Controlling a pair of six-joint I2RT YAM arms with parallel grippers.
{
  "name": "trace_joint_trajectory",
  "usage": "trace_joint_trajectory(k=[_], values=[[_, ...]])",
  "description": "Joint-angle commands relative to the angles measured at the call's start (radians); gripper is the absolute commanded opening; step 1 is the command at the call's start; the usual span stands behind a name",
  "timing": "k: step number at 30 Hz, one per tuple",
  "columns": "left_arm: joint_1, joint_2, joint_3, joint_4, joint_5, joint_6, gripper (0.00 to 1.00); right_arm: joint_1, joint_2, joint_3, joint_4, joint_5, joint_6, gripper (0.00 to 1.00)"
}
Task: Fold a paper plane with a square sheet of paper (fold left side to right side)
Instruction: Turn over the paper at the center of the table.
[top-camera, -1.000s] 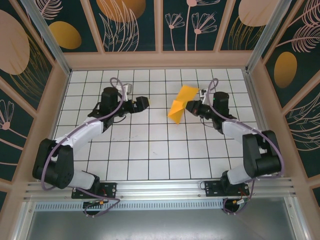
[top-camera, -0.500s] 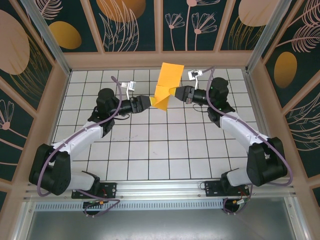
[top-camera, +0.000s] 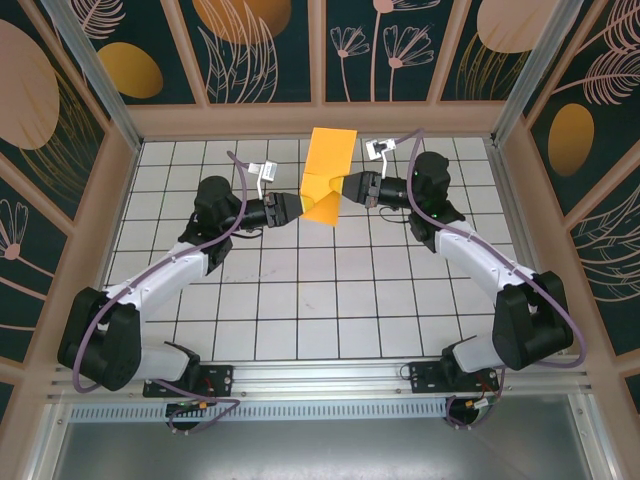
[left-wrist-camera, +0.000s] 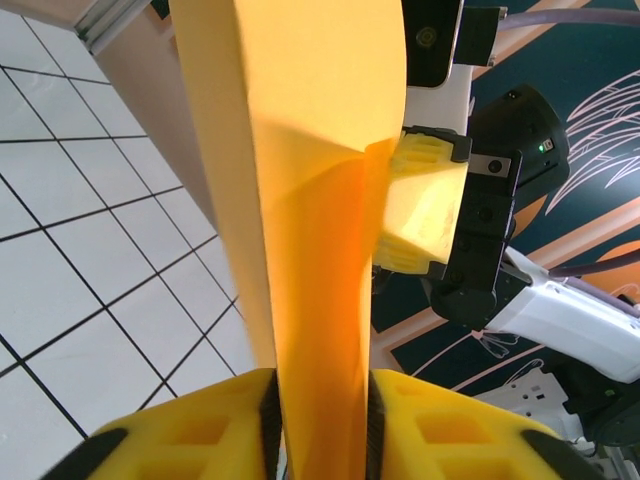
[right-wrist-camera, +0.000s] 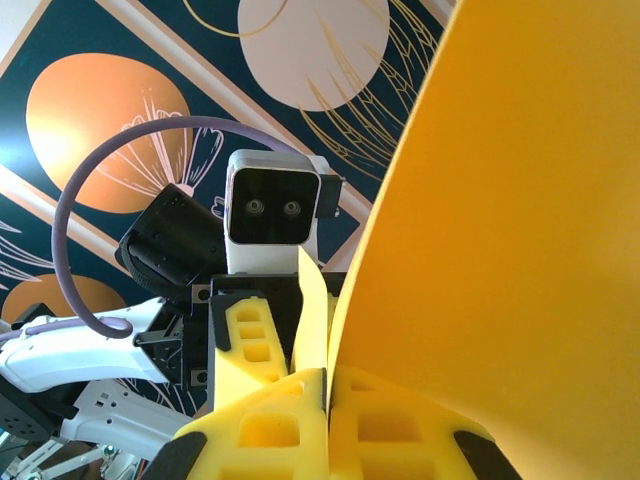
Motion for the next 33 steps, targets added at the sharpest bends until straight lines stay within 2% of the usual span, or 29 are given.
trace_joint_trajectory(k=[1, 4, 6, 9, 12, 16, 18, 21, 24, 28, 33], values=[[0.001, -0.003, 0.030, -0.016, 0.012, 0.048, 0.19, -0.007, -0.005, -0.002, 0.013, -0.017, -0.015, 0.02], [0.000, -0.005, 0.038, -0.074, -0.007, 0.093, 0.09, -0.018, -0.014, -0.008, -0.021, -0.009, -0.033, 0.10], [-0.001, -0.012, 0.053, -0.151, -0.044, 0.150, 0.06, -0.032, -0.027, -0.013, -0.081, 0.013, -0.064, 0.17], [-0.012, -0.033, 0.107, -0.386, -0.175, 0.304, 0.00, -0.079, -0.067, -0.033, -0.193, 0.071, -0.119, 0.32], [-0.044, -0.044, 0.186, -0.641, -0.394, 0.467, 0.00, -0.147, -0.130, -0.058, -0.372, 0.208, -0.188, 0.48], [-0.096, -0.029, 0.277, -0.908, -0.715, 0.562, 0.00, -0.204, -0.201, -0.047, -0.709, 0.591, -0.311, 0.58], [-0.135, 0.009, 0.343, -1.059, -0.907, 0.574, 0.00, -0.234, -0.218, -0.052, -0.811, 0.730, -0.318, 0.59], [-0.210, 0.105, 0.476, -1.326, -1.195, 0.550, 0.00, -0.291, -0.251, -0.087, -0.891, 0.872, -0.295, 0.61], [-0.274, 0.225, 0.596, -1.562, -1.379, 0.479, 0.00, -0.354, -0.295, -0.147, -0.894, 0.901, -0.282, 0.62], [-0.348, 0.384, 0.727, -1.751, -1.455, 0.391, 0.00, -0.399, -0.344, -0.208, -0.865, 0.872, -0.265, 0.64], [-0.435, 0.597, 0.933, -1.953, -1.431, 0.341, 0.00, -0.421, -0.351, -0.218, -0.867, 0.843, -0.277, 0.64]])
